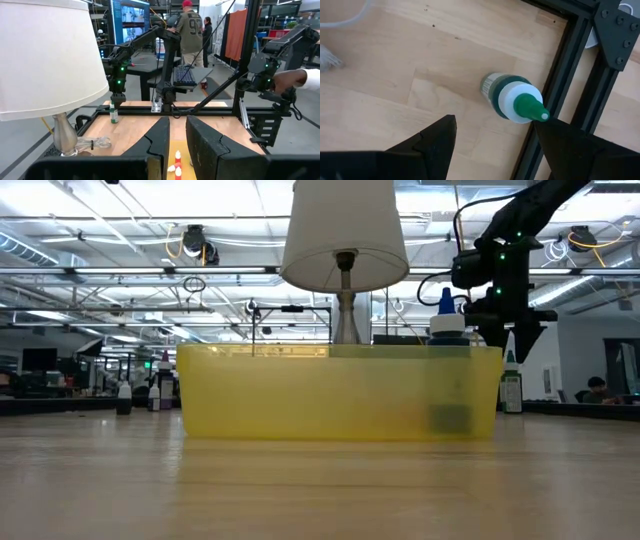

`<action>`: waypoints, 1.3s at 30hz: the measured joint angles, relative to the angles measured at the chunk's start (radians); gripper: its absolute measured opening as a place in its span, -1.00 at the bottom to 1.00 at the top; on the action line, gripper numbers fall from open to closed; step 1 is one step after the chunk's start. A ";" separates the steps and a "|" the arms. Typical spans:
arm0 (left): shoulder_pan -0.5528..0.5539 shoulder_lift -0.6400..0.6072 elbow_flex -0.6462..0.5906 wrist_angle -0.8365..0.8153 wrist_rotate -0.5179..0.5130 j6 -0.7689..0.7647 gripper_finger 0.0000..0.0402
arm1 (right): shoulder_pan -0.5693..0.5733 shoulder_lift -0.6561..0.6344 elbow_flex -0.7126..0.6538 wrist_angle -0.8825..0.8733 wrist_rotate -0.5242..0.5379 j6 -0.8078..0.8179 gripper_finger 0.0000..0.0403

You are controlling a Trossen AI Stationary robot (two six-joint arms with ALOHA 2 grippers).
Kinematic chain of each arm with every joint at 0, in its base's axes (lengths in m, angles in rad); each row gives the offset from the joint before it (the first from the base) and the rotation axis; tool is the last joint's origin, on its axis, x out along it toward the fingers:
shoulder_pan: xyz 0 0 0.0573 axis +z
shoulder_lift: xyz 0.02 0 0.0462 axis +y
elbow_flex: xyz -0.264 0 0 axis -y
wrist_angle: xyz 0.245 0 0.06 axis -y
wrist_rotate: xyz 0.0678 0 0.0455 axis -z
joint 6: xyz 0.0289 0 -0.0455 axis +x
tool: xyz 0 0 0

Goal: Pick & Place food coloring
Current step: Put the green food coloring bottle into the yellow bin

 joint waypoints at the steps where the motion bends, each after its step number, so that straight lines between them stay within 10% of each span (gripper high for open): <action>1: 0.000 0.000 0.000 0.000 0.000 0.000 -0.67 | 0.001 -0.002 0.000 -0.004 -0.002 -0.004 0.27; 39: 0.000 0.000 0.000 0.000 0.000 0.000 -0.67 | 0.045 -0.065 -0.095 0.152 0.135 0.101 0.27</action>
